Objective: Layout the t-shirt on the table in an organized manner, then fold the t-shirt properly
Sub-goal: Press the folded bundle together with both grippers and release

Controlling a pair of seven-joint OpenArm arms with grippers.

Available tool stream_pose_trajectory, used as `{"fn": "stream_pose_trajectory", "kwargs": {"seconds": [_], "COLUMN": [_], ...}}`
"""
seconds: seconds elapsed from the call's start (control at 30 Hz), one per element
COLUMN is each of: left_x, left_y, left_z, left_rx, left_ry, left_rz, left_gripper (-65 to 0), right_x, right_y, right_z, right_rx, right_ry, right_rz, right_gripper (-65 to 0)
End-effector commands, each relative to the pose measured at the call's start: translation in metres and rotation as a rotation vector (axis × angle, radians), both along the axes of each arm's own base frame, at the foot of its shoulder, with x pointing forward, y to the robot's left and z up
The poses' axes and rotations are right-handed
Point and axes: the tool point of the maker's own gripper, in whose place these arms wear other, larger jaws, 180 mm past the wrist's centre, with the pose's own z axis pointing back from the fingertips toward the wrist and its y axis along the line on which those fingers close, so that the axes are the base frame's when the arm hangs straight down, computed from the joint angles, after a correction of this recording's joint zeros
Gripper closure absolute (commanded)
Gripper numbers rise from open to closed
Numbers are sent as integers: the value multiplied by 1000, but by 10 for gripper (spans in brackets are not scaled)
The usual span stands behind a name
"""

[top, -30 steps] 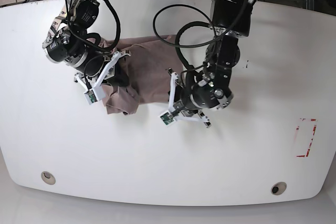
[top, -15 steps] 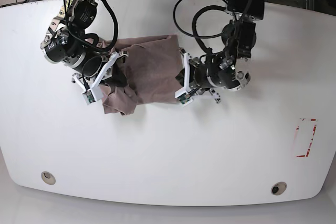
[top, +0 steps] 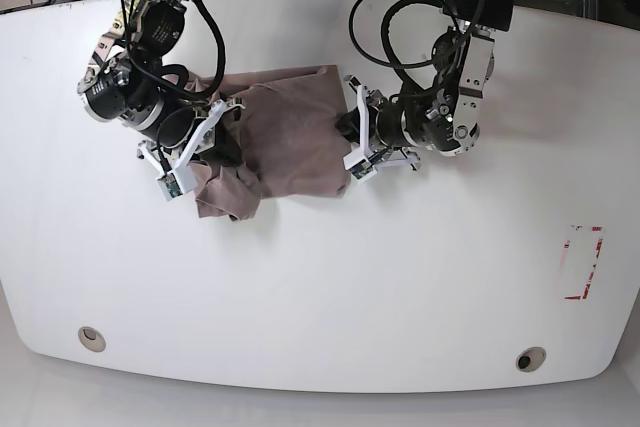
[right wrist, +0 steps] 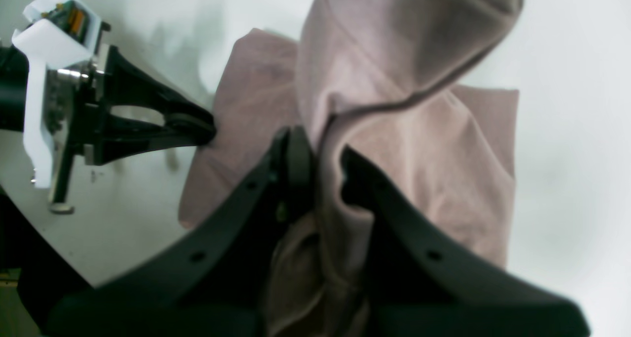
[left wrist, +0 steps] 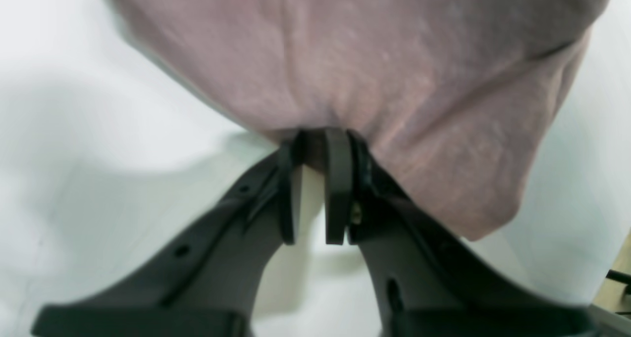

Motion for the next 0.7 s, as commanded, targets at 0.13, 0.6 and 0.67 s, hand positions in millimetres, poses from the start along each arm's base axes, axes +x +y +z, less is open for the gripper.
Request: {"fn": "stream_pose_trajectory", "kwargs": {"seconds": [0.13, 0.6, 0.67], "left_x": [13, 21, 21], "left_y": [-17, -17, -17], "left_z": [4, 5, 5], "left_rx": [-67, -68, -68], "left_ry": [-9, -14, -14], "left_rz": [11, 13, 13], "left_gripper": [-63, -63, -63], "right_x": [8, 13, 14], "right_y": [13, 29, 33], "right_z": [16, 23, 25], "right_rx": [56, 112, 128], "right_ry": [-62, -82, -85], "right_rz": [6, 8, 8], "right_gripper": [-19, -21, -21]}}
